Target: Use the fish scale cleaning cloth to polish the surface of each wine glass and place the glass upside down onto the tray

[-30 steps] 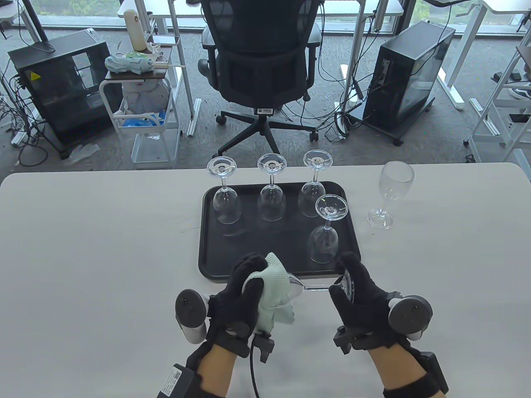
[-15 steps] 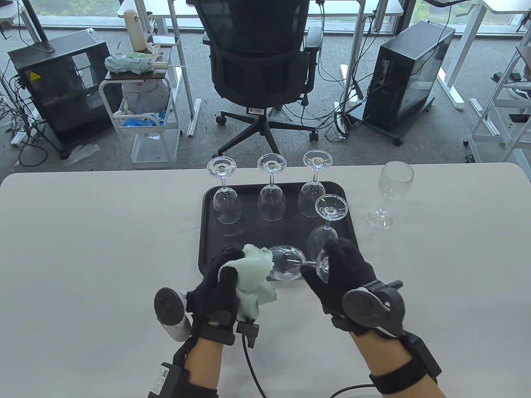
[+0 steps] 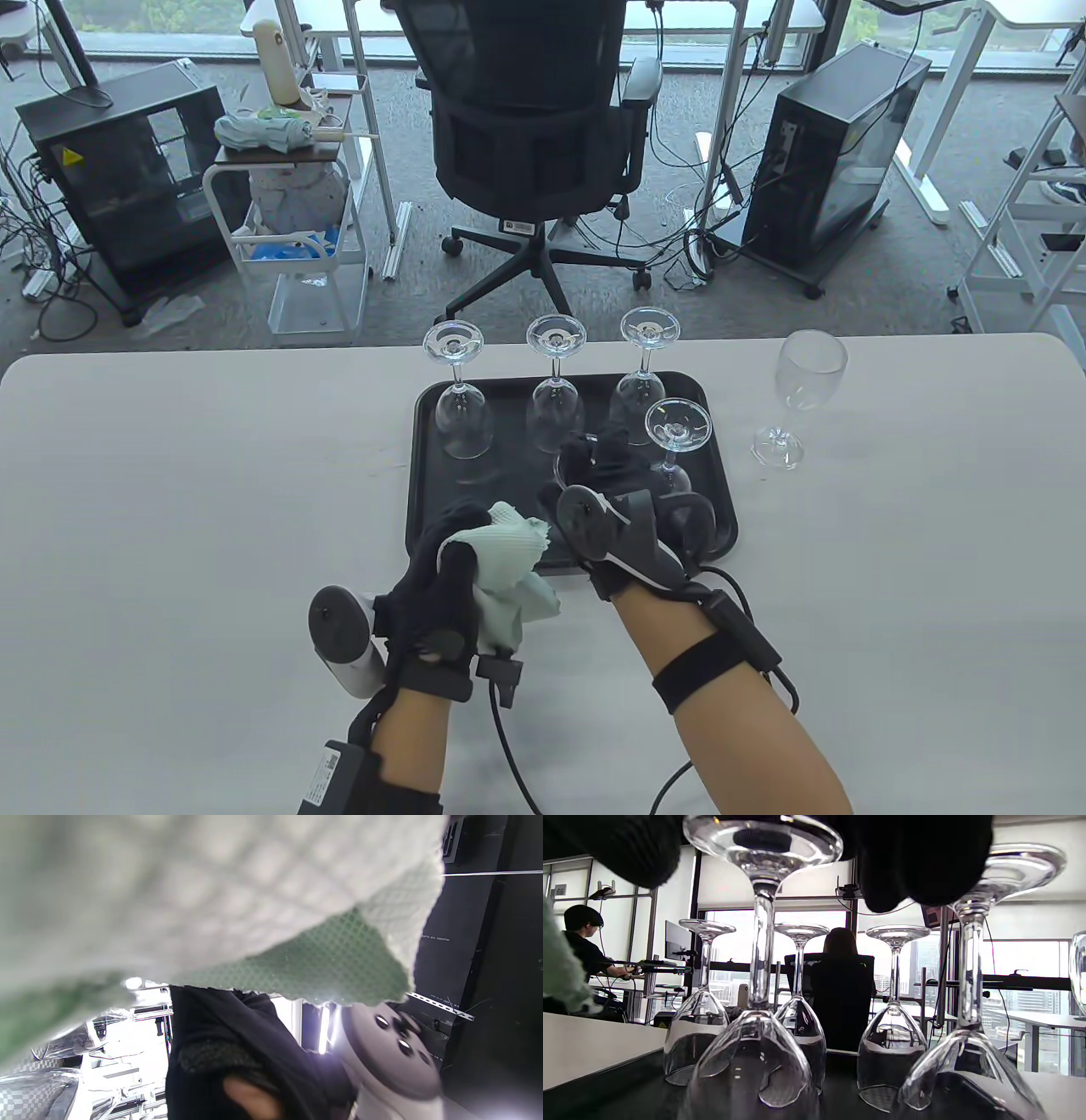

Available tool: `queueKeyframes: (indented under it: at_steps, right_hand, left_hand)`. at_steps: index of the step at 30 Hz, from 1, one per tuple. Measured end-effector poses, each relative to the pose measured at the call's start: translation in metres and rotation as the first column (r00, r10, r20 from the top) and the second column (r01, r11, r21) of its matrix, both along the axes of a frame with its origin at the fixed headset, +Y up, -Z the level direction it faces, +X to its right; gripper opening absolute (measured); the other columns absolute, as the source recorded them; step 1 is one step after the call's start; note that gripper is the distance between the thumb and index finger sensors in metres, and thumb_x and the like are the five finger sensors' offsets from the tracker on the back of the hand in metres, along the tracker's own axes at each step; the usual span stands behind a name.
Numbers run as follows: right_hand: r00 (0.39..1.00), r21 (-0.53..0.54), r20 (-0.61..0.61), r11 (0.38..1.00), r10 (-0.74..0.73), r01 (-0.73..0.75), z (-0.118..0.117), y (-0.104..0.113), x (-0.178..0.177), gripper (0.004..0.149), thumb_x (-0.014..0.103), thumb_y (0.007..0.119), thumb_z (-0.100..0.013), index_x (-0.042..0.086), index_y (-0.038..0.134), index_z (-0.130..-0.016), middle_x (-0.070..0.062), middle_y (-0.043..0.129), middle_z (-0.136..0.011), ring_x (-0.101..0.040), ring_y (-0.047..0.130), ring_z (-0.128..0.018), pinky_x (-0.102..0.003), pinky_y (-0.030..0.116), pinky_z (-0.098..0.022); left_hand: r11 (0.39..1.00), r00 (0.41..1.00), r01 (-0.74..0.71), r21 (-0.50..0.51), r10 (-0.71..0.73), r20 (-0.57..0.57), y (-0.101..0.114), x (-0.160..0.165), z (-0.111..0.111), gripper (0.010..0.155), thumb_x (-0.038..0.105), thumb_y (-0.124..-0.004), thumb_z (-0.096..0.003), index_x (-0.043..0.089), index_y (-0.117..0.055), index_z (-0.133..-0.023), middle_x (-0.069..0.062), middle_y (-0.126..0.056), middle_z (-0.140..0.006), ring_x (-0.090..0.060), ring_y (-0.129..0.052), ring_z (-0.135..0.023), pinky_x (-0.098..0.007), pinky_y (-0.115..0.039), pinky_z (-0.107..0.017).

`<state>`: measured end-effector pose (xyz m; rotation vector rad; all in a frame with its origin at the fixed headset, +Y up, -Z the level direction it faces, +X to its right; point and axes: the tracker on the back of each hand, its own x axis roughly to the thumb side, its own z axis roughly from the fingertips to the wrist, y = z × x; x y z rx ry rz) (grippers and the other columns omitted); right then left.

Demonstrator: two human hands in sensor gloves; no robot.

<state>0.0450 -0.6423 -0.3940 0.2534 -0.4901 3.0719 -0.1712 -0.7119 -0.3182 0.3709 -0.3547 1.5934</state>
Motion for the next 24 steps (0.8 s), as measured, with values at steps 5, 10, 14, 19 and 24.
queueKeyframes:
  at_steps: [5,10,14,19,24]
  right_hand:
    - [0.998,-0.055,0.028,0.997,-0.061,0.062,-0.004,0.002,0.004,0.073,0.069,0.073,-0.050,0.035,0.048,-0.110,-0.016,0.040,-0.115,-0.047,0.076,-0.087,-0.051,0.081,-0.053]
    - [0.934,-0.035,-0.083,0.937,-0.348,0.346,0.031,0.038,0.049,0.075,0.070,0.073,-0.050,0.030,0.049,-0.110,-0.017,0.051,-0.113,-0.044,0.082,-0.082,-0.049,0.082,-0.052]
    - [0.720,0.049,-0.004,0.719,-0.694,0.693,0.035,0.038,0.158,0.078,0.070,0.074,-0.050,0.027,0.047,-0.110,-0.018,0.053,-0.112,-0.043,0.075,-0.088,-0.052,0.077,-0.057]
    - [0.436,0.012,0.435,0.489,-0.788,0.872,-0.010,-0.049,0.257,0.097,0.071,0.079,-0.049,0.021,0.022,-0.109,-0.019,0.024,-0.114,-0.049,0.042,-0.100,-0.062,0.056,-0.067]
    - [0.383,-0.040,0.616,0.458,-0.688,0.888,-0.052,-0.110,0.273,0.105,0.071,0.085,-0.045,0.023,0.017,-0.109,-0.018,0.020,-0.115,-0.050,0.025,-0.101,-0.067,0.044,-0.069]
  left_hand:
    - [1.000,1.000,-0.017,0.000,0.017,0.002,0.001,-0.001,0.000,0.051,0.057,-0.065,-0.0567,0.029,-0.071,-0.099,-0.003,-0.066,-0.109,-0.035,-0.073,-0.095,-0.060,-0.077,-0.059]
    - [1.000,1.000,-0.025,0.003,0.025,0.007,0.001,-0.001,0.000,0.051,0.057,-0.064,-0.0570,0.029,-0.071,-0.099,-0.004,-0.066,-0.109,-0.035,-0.073,-0.095,-0.060,-0.077,-0.059]
    - [1.000,1.000,-0.026,0.014,0.025,0.010,0.003,-0.001,0.000,0.051,0.057,-0.063,-0.0573,0.029,-0.071,-0.099,-0.003,-0.066,-0.110,-0.035,-0.073,-0.095,-0.060,-0.077,-0.060]
    - [1.000,1.000,-0.023,0.022,0.022,0.010,0.005,0.000,0.001,0.051,0.055,-0.063,-0.0576,0.028,-0.070,-0.100,-0.003,-0.066,-0.110,-0.035,-0.073,-0.096,-0.060,-0.076,-0.060]
    - [1.000,1.000,-0.014,0.022,0.013,0.012,0.005,0.001,0.002,0.051,0.055,-0.062,-0.0577,0.028,-0.071,-0.100,-0.003,-0.067,-0.110,-0.035,-0.073,-0.096,-0.060,-0.076,-0.060]
